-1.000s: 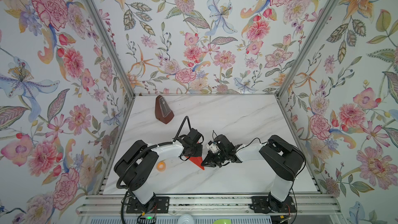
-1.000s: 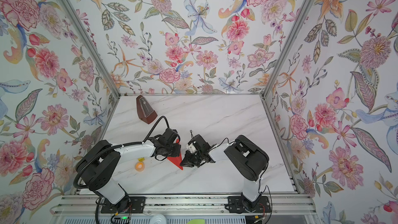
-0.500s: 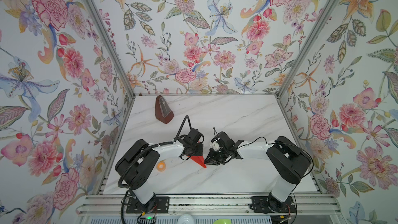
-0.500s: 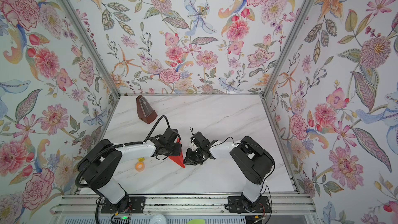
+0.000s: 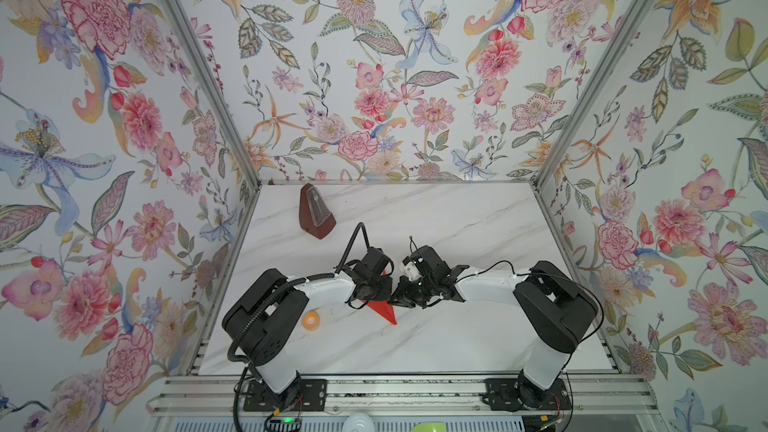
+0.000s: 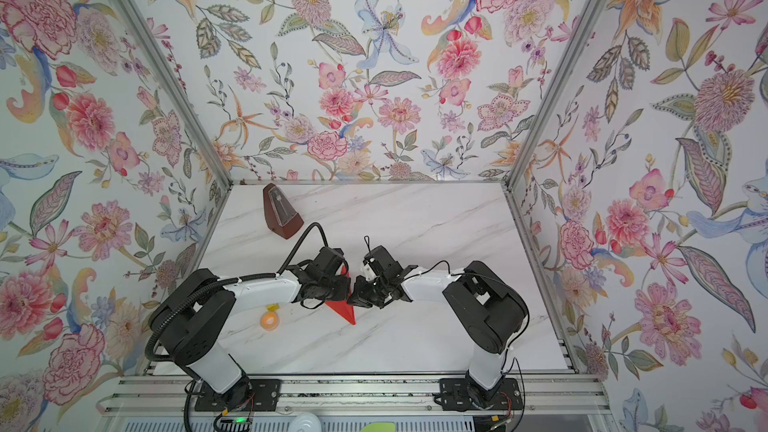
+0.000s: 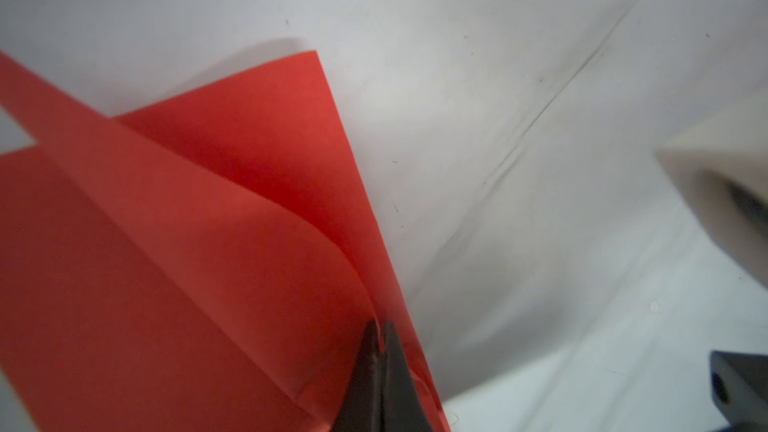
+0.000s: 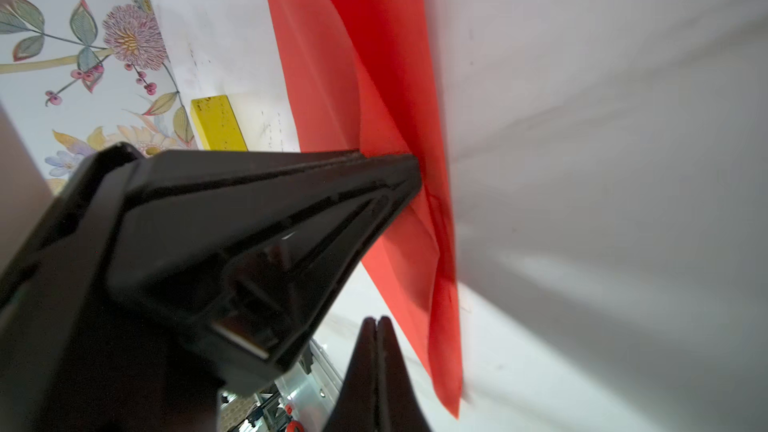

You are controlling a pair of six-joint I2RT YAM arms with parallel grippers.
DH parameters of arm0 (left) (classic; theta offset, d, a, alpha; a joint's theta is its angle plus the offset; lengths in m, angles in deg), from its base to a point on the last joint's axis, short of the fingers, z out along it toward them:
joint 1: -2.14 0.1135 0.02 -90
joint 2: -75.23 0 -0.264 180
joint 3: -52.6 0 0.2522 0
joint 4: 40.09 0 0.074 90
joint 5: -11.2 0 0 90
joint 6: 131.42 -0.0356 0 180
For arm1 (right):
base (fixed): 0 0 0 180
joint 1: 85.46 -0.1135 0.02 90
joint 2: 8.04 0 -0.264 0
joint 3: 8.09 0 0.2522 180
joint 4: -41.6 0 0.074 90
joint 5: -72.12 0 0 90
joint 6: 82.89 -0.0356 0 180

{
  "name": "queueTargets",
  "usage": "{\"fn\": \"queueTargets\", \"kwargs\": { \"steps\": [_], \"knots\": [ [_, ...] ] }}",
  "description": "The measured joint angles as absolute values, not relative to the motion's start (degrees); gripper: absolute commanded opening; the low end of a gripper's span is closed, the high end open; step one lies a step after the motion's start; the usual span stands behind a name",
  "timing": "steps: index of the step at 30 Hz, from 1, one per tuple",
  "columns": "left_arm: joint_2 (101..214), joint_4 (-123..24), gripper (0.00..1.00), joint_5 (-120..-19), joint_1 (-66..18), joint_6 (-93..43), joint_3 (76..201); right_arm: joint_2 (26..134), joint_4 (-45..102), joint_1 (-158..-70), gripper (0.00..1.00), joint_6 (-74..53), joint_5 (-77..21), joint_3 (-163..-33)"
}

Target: Fold a paper plane with a square sheet of paper (fold left side to right side)

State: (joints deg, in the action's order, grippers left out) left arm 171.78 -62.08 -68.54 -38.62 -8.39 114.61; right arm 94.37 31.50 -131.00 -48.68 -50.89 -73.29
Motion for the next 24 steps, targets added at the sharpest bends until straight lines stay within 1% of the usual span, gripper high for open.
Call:
{"fn": "queueTargets", "kwargs": {
  "steps": [12,17,24],
  "knots": [
    [171.78,-61.78,0.00,-68.34,-37.89,-8.15,114.59,97.17,33.67,-130.06,0.12,-49.47,-51.85,-71.26],
    [171.78,-61.49,0.00,-67.99,-37.39,-7.71,114.48,97.35,34.06,-129.95,0.09,-49.08,-52.01,-70.80],
    [171.78,-60.33,0.00,-67.23,-37.06,-6.81,113.95,97.39,33.93,-129.95,0.12,-47.98,-51.96,-70.80]
  ]
}}
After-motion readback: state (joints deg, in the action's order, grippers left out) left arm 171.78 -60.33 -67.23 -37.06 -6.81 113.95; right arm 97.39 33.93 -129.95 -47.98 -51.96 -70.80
